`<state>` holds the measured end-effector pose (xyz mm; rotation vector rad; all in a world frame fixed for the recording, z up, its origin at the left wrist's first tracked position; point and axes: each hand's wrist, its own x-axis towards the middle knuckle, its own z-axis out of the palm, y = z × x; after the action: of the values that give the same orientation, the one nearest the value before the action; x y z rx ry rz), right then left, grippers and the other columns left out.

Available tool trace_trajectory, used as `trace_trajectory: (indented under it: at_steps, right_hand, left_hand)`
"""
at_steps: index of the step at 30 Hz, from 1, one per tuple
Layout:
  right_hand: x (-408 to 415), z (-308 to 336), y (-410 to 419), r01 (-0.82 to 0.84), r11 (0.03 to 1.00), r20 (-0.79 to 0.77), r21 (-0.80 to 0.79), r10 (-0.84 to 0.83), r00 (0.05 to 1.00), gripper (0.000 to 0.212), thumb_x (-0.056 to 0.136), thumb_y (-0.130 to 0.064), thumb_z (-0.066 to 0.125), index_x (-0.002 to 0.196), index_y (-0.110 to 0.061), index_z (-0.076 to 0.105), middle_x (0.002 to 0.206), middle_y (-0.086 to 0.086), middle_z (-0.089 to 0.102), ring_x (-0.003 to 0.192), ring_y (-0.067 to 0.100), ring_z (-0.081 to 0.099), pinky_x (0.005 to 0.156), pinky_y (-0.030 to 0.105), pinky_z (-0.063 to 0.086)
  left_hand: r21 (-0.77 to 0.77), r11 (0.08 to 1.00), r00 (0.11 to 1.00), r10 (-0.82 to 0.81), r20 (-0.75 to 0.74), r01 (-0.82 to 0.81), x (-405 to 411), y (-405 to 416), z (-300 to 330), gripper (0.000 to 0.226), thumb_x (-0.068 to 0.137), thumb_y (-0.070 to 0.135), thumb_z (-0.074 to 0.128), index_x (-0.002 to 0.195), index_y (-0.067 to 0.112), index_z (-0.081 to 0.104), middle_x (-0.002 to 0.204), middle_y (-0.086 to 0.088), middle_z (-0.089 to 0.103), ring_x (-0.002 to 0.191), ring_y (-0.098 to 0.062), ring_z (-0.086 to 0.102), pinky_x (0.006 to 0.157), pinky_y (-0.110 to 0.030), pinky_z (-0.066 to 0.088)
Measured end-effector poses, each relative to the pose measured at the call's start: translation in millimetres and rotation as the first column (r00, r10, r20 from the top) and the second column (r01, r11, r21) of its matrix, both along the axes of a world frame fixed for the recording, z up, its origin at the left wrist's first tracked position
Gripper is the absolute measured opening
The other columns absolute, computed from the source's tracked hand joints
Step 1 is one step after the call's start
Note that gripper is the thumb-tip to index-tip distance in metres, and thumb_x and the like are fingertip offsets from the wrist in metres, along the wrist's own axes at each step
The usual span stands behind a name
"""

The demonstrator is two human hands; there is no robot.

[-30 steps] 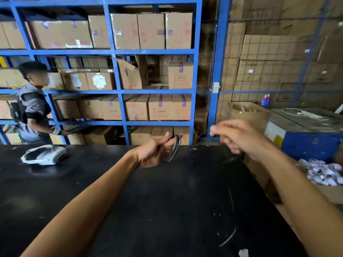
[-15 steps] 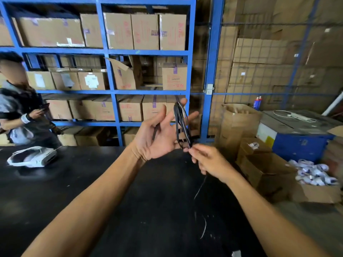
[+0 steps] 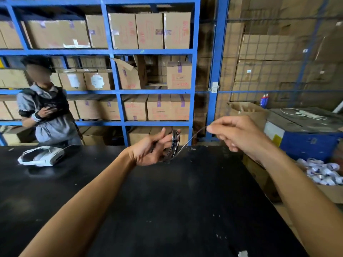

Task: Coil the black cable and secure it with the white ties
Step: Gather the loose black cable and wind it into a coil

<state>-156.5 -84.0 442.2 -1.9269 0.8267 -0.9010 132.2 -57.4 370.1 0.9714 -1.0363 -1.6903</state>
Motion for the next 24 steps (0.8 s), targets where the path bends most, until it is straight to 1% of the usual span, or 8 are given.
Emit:
trace_trajectory:
  at_steps: [4,6,9,13,15,17,20,24]
  right_hand:
    - [13,26,-21,0.084,0.971,-0.081,-0.224,-0.105,0.991,0.012,0.09,-0.042,0.072,0.088,-0.032,0.078,0.058,-0.014,0.067,0.042,0.009,0.046,0.042,0.022,0.041]
    - [21,24,-34,0.113,0.95,-0.096,-0.292,-0.147,0.985,0.015,0.088,-0.051,0.069,0.09,-0.038,0.076,0.071,-0.021,0.074,0.04,0.004,0.05,0.043,0.018,0.045]
    - [30,0,-54,0.157,0.965,-0.054,-0.211,-0.172,0.984,0.002,0.088,-0.049,0.073,0.089,-0.048,0.075,0.086,-0.028,0.074,0.05,-0.005,0.061,0.04,0.016,0.045]
    - [45,-69,-58,0.073,0.997,-0.053,-0.029,-0.074,0.996,0.026,0.098,-0.027,0.065,0.087,-0.048,0.077,0.075,0.005,0.073,0.047,0.011,0.056,0.039,0.03,0.044]
    - [50,-96,-38,-0.009,0.999,-0.049,0.049,0.011,0.999,0.017,0.098,-0.033,0.064,0.096,-0.043,0.078,0.07,0.001,0.069,0.041,0.007,0.048,0.04,0.028,0.043]
    - [50,-111,-15,-0.048,0.996,-0.079,0.074,0.054,0.995,0.021,0.094,-0.051,0.062,0.105,-0.042,0.078,0.067,-0.002,0.068,0.043,0.006,0.048,0.043,0.025,0.043]
    - [41,-111,6,-0.037,0.999,-0.108,0.037,0.041,0.993,0.018,0.099,-0.044,0.062,0.104,-0.04,0.078,0.062,-0.004,0.066,0.045,0.005,0.05,0.046,0.023,0.041]
    - [21,-78,18,-0.035,0.988,-0.292,-0.149,-0.01,0.957,0.014,0.1,-0.035,0.064,0.093,-0.032,0.077,0.062,-0.014,0.068,0.044,-0.002,0.058,0.045,0.011,0.039]
  left_hand:
    - [0.099,0.975,0.979,-0.197,-0.051,0.201,-22,6,-1,0.057,0.101,0.049,0.052,0.15,0.021,0.05,0.157,0.0,0.04,0.101,-0.009,0.051,0.093,-0.015,0.043]
    - [0.011,0.943,0.941,-0.331,-0.069,0.332,-35,11,4,0.057,0.106,0.049,0.041,0.155,0.021,0.041,0.155,-0.002,0.04,0.115,-0.015,0.057,0.095,-0.027,0.052]
    - [-0.158,0.904,0.911,-0.41,-0.056,0.397,-43,16,14,0.058,0.104,0.054,0.037,0.156,0.027,0.039,0.166,-0.005,0.031,0.145,-0.032,0.029,0.116,-0.047,0.027]
    - [-0.3,0.875,0.866,-0.45,-0.217,0.38,-43,15,30,0.058,0.105,0.053,0.026,0.159,0.031,0.028,0.17,-0.013,0.007,0.151,-0.047,0.009,0.118,-0.06,0.007]
    - [-0.353,0.883,0.872,-0.412,-0.265,0.309,-39,10,37,0.058,0.104,0.052,0.028,0.159,0.033,0.026,0.169,-0.013,0.009,0.152,-0.047,-0.012,0.119,-0.065,-0.011]
    - [-0.378,0.903,0.906,-0.319,-0.277,0.203,-32,6,41,0.056,0.103,0.053,0.033,0.155,0.034,0.035,0.169,-0.013,0.012,0.15,-0.047,0.006,0.119,-0.065,-0.006]
    - [-0.3,0.951,0.927,-0.181,-0.328,0.079,-14,1,36,0.053,0.103,0.056,0.031,0.148,0.035,0.05,0.168,-0.012,0.019,0.122,-0.033,0.046,0.111,-0.057,0.024]
    - [-0.182,0.983,0.976,-0.02,-0.216,-0.02,-2,-5,17,0.057,0.102,0.059,0.03,0.15,0.033,0.049,0.134,-0.004,0.047,0.095,-0.02,0.049,0.093,-0.04,0.033]
